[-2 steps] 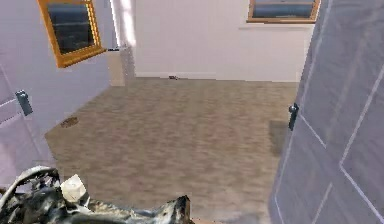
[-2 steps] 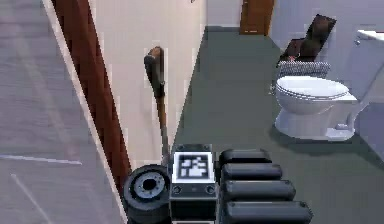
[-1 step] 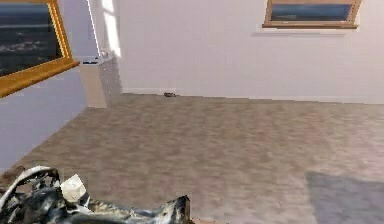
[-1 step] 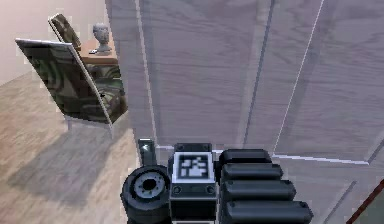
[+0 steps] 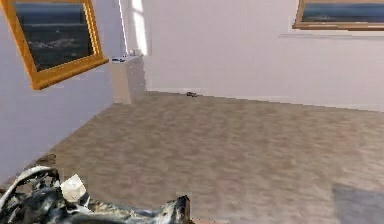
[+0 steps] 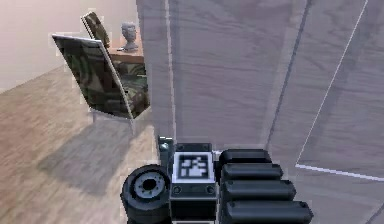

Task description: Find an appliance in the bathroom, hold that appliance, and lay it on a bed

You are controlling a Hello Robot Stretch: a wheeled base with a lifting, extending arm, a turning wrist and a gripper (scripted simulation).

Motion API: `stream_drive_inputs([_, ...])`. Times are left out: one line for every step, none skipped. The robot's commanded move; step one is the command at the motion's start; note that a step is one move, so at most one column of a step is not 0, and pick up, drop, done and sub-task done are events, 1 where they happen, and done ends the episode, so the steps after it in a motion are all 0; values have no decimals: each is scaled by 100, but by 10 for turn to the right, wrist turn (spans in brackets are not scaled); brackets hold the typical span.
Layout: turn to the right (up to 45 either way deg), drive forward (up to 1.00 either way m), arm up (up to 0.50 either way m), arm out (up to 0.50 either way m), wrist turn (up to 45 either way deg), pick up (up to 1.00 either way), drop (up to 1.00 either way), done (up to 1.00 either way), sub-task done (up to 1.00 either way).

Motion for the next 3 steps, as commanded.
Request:
stream_drive_inputs([0,40,0,0,0,0,0,0,0])
stream_drive_inputs([450,0,0,0,0,0,0,0,0])
stream_drive_inputs([300,0,0,0,0,0,0,0,0])
